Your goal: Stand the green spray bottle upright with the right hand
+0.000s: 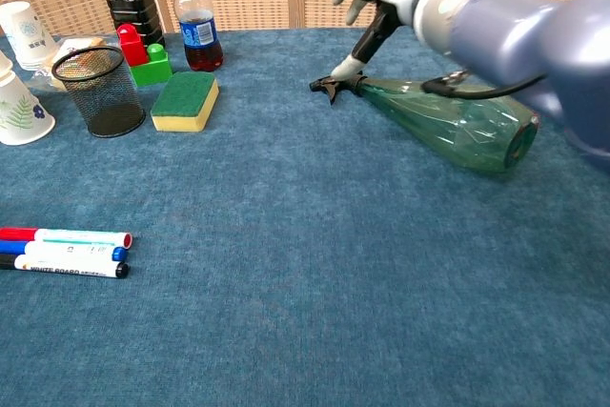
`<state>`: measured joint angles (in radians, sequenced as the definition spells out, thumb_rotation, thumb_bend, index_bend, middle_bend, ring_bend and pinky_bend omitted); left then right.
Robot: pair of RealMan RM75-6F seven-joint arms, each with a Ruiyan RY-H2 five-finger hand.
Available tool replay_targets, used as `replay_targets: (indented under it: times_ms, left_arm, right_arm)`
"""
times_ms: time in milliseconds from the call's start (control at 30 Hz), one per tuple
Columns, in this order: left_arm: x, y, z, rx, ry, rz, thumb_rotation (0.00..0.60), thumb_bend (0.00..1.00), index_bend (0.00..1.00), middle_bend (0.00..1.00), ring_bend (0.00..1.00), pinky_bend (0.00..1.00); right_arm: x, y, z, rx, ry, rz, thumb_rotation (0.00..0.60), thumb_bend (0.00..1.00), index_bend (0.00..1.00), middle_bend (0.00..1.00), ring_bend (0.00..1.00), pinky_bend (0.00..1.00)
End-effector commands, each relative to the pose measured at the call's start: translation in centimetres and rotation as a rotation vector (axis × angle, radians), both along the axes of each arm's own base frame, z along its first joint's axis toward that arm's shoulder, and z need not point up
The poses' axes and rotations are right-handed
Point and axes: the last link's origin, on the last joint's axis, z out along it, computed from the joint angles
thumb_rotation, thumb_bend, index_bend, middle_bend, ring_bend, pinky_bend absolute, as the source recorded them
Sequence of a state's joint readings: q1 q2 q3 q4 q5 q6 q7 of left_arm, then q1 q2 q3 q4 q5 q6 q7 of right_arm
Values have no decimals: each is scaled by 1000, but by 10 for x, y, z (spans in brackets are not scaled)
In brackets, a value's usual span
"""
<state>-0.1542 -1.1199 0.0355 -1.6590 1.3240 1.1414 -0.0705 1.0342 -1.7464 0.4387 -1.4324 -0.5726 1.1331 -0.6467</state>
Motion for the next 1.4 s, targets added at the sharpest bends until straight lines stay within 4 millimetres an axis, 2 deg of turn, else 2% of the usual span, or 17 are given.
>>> replay_targets:
  times_ms: [33, 200, 400, 833, 1200, 1400]
  left_arm:
    - [0, 1, -1, -3, 1, -1, 600, 305, 146, 116, 22, 0]
    - [-2, 2, -3, -9, 1, 6, 600, 305, 146, 116, 21, 0]
    - [-3, 3, -3, -12, 1, 10, 600, 305, 145, 115, 21, 0]
    - [-3, 5, -5, -20, 1, 6, 600, 305, 146, 115, 21, 0]
    - [-4, 3, -4, -21, 2, 8, 600, 305, 146, 115, 21, 0]
    - [-4, 2, -3, -19, 1, 7, 600, 305, 145, 114, 21, 0]
  right_arm:
    - [9, -2, -13, -2, 54, -4, 600, 181, 124, 235, 77, 67]
    - [16, -11, -30, -10, 146, -17, 600, 179, 125, 235, 76, 67]
    - [16, -21, -35, -59, 197, -53, 600, 178, 129, 235, 78, 67]
    - [-5, -33, -47, -111, 359, -154, 600, 176, 157, 241, 95, 67]
    - [-16, -34, -59, -89, 452, -194, 600, 176, 180, 253, 105, 67]
    - [-15, -35, -61, -83, 483, -202, 600, 176, 267, 319, 169, 91]
